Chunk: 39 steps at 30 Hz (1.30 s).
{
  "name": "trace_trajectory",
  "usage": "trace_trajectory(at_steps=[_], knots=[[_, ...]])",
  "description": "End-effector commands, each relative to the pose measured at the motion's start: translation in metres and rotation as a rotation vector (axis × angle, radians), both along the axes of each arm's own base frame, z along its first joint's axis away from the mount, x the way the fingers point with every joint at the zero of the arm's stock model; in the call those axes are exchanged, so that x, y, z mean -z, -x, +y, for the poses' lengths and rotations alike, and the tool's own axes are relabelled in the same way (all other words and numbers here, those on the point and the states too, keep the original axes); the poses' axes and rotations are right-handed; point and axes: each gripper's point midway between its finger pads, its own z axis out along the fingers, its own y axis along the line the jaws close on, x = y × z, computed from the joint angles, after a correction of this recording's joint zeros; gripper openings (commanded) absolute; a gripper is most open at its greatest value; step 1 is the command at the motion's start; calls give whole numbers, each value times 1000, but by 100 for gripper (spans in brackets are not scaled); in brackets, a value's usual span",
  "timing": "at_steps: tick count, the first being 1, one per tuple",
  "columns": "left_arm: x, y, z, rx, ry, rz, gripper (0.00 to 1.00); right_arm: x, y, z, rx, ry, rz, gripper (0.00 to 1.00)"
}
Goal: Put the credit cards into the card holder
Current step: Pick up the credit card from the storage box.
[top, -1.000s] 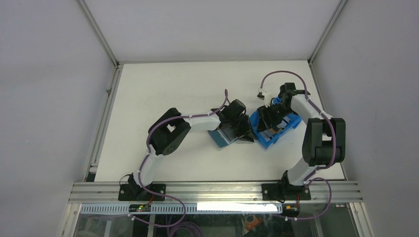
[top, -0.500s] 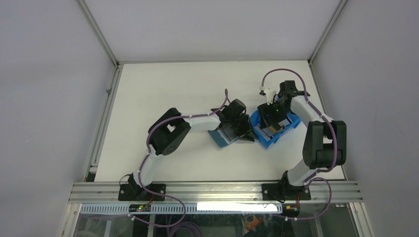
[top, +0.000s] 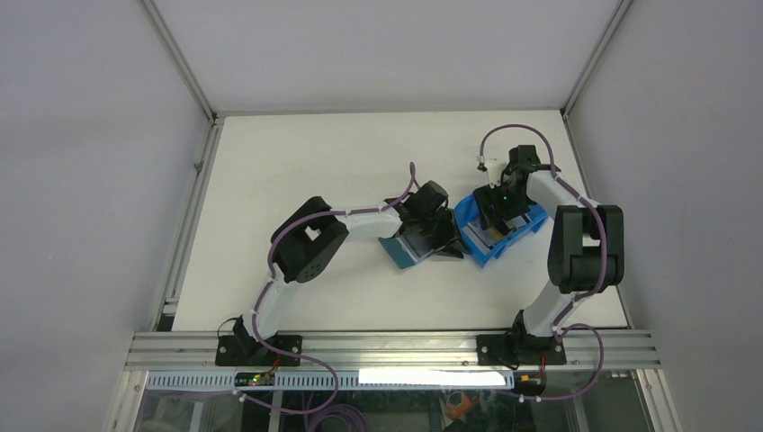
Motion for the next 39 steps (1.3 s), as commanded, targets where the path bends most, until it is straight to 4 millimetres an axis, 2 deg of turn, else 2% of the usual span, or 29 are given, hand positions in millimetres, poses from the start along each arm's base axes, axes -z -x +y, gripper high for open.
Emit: trace_trajectory(at_steps=[1,5,9,13,16,19,21,26,29,31,39], knots=[[-29,-6,-19,7,85,-38,28,-3,-18,2,8,-4,-10,77],[-30,-7,-20,11,90,-39,28,-2,4,22,-60,-103,74,73],[-29,-8,-23,16,92,-36,28,-7,28,39,-114,-197,138,63],[-30,-8,-25,20,94,-35,28,-21,47,54,-163,-294,183,54],[-29,-8,-24,21,91,-37,28,-33,53,62,-173,-347,186,48],[-28,-8,-23,21,88,-39,28,-46,45,65,-149,-371,150,48],[-27,-7,-22,21,88,-39,28,-50,36,63,-131,-352,109,53],[-27,-6,-20,17,90,-40,28,-43,11,40,-85,-161,-29,65],[-26,-5,-18,13,88,-40,28,-42,5,38,-94,-126,-68,70],[-25,-4,-18,13,88,-38,28,-39,5,38,-108,-98,-67,70],[-26,-5,-17,5,90,-41,28,-22,16,36,-160,-9,-68,58]])
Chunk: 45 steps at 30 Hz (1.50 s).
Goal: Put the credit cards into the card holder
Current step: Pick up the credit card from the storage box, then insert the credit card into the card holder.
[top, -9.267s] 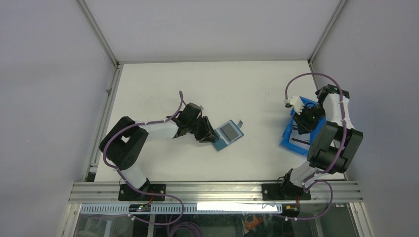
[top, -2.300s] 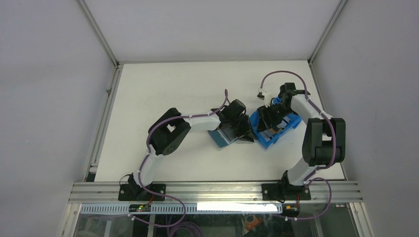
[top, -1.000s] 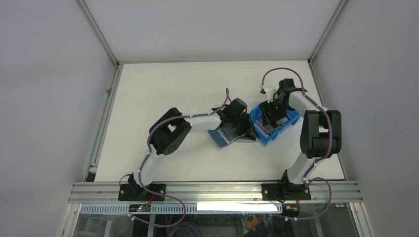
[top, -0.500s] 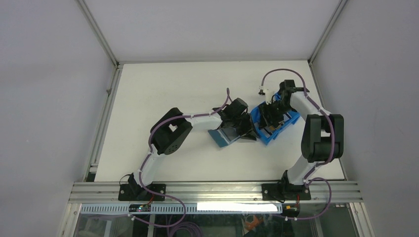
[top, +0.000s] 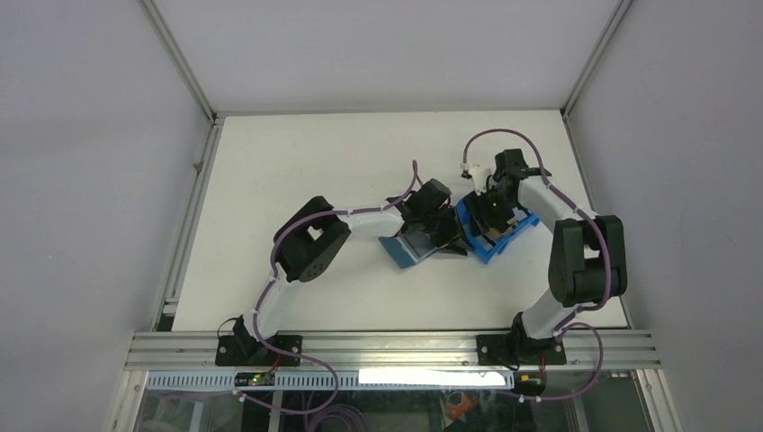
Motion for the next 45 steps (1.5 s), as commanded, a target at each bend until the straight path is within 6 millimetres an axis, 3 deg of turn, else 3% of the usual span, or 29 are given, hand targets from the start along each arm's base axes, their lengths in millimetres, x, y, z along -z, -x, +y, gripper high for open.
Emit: trace_trajectory(at_steps=[1,4,13,20,26,29,36,39,42,43,45], knots=[[-22,1,-8,1,60,-24,28,-5,-8,-6,-21,66,-92,57],[-22,1,-8,2,61,-23,28,-4,-10,-10,-23,114,-127,49],[-27,0,-7,2,67,-39,28,-26,-25,-21,15,176,-228,2],[-57,-1,8,8,79,-138,34,-58,-25,-29,56,113,-239,0],[-101,2,45,-3,97,-284,41,-98,-15,-29,46,8,-239,0],[-125,6,67,-4,97,-386,45,-121,-3,-6,-4,-121,-231,0],[-171,12,126,-75,112,-659,57,-176,42,82,-116,-731,-29,0],[-200,15,149,-147,236,-851,72,-193,55,98,-156,-896,27,0],[-213,23,185,-268,365,-961,97,-204,69,111,-198,-1000,77,0],[-223,25,193,-297,422,-984,99,-205,74,117,-213,-1020,94,0],[-222,31,208,-310,490,-982,99,-205,86,128,-249,-1048,128,0]])
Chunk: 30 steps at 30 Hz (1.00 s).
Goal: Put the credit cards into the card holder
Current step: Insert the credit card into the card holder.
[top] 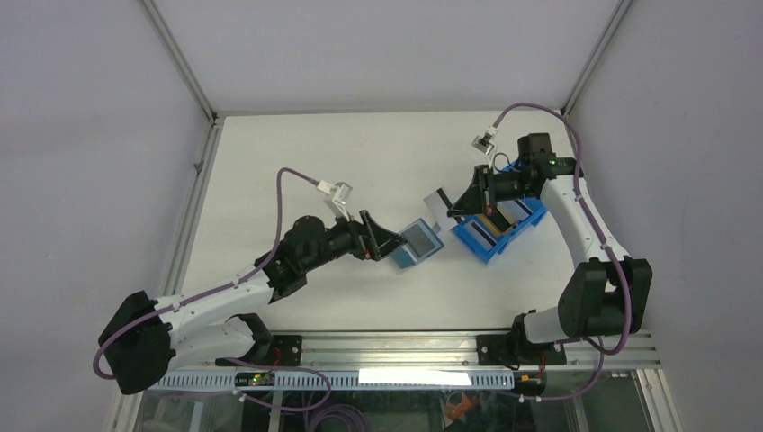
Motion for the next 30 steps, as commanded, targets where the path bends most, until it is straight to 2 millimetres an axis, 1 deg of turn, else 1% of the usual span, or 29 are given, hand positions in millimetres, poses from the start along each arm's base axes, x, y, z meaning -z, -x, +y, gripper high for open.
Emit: trace_trajectory(at_steps=[1,2,3,5,7,9,11,14,15,19,20,22,23,24,28,29,30], knots=[[-57,-6,28,-52,266,-188,99,-32,38,33,-152,-220,50,0],[-59,-1,29,-20,287,-166,99,-33,44,37,-176,-236,53,0],[-62,0,31,-10,301,-159,99,-33,49,40,-196,-249,59,0],[-76,10,29,53,360,-171,99,-35,56,44,-231,-277,66,0],[-88,16,26,103,420,-188,99,-37,61,48,-261,-297,78,0],[-94,17,21,139,464,-182,99,-39,65,52,-286,-313,87,0],[-97,16,14,175,486,-167,91,-40,68,56,-304,-323,103,0],[-99,15,1,242,506,-143,73,-38,71,58,-315,-323,119,0],[-103,15,-3,263,518,-142,66,-38,72,59,-316,-324,124,0],[-104,14,-15,329,510,-110,47,-37,74,60,-320,-323,139,0],[-103,14,-17,333,506,-107,40,-37,75,60,-321,-323,144,0],[-102,13,-19,348,498,-103,23,-36,75,61,-321,-320,149,0],[-101,14,-20,361,492,-99,9,-35,75,61,-321,-319,150,0],[-99,15,-22,379,485,-91,0,-35,75,62,-321,-317,149,0],[-89,20,-23,428,452,-51,0,-33,71,62,-309,-301,144,0],[-84,19,-22,427,440,-41,0,-31,70,62,-301,-289,139,3],[-80,18,-21,417,428,-30,0,-28,69,62,-290,-268,133,17]])
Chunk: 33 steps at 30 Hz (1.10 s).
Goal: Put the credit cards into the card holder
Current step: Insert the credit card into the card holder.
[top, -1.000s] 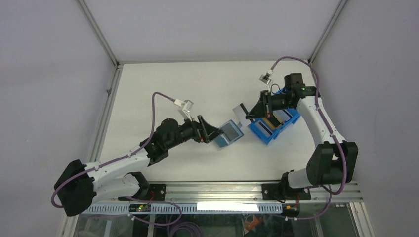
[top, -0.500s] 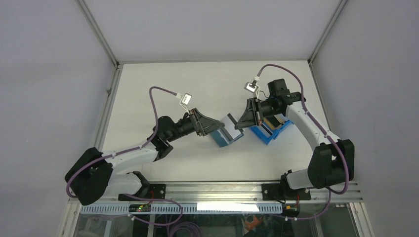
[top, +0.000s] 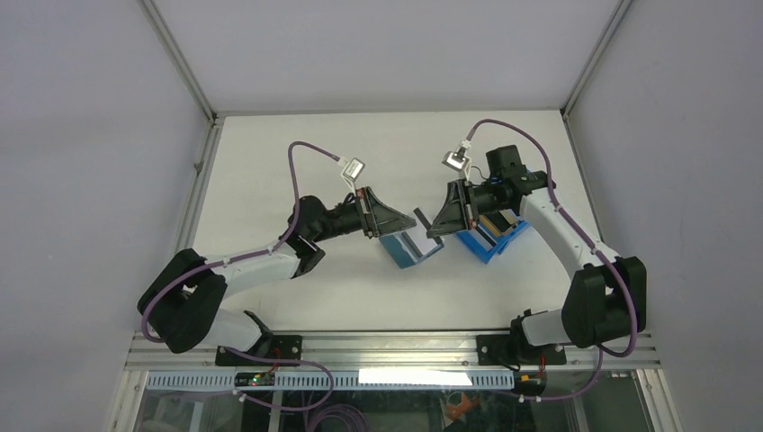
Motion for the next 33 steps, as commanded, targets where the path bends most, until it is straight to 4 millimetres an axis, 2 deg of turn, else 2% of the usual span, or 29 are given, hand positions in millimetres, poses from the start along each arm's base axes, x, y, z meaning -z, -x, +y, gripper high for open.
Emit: trace_trajectory(at_steps=[1,2,3,5,8,10,13,16,19,23,26,33], knots=[[-17,14,4,70,27,-69,0,4,-5,1,28,61,-104,32],[-13,8,8,41,19,-58,0,16,-8,-3,37,124,-180,44],[-6,2,12,8,7,-40,0,30,-13,-10,50,233,-238,52],[13,-9,23,-71,-29,1,0,51,-32,-24,89,421,-328,56],[50,-25,40,-228,-129,68,0,66,-65,-38,187,576,-442,52],[74,-33,52,-322,-206,126,0,78,-80,-43,229,670,-491,49],[92,-44,64,-421,-265,159,0,99,-94,-48,240,797,-546,49],[103,-53,59,-431,-291,170,0,122,-101,-45,217,904,-607,45],[110,-63,43,-390,-305,187,0,138,-108,-40,223,971,-637,41],[131,-75,28,-361,-322,243,0,163,-116,-41,238,1083,-621,39],[150,-81,24,-365,-364,276,0,179,-119,-43,245,1128,-595,41],[188,-78,27,-364,-452,333,0,197,-121,-42,232,1168,-532,43]])
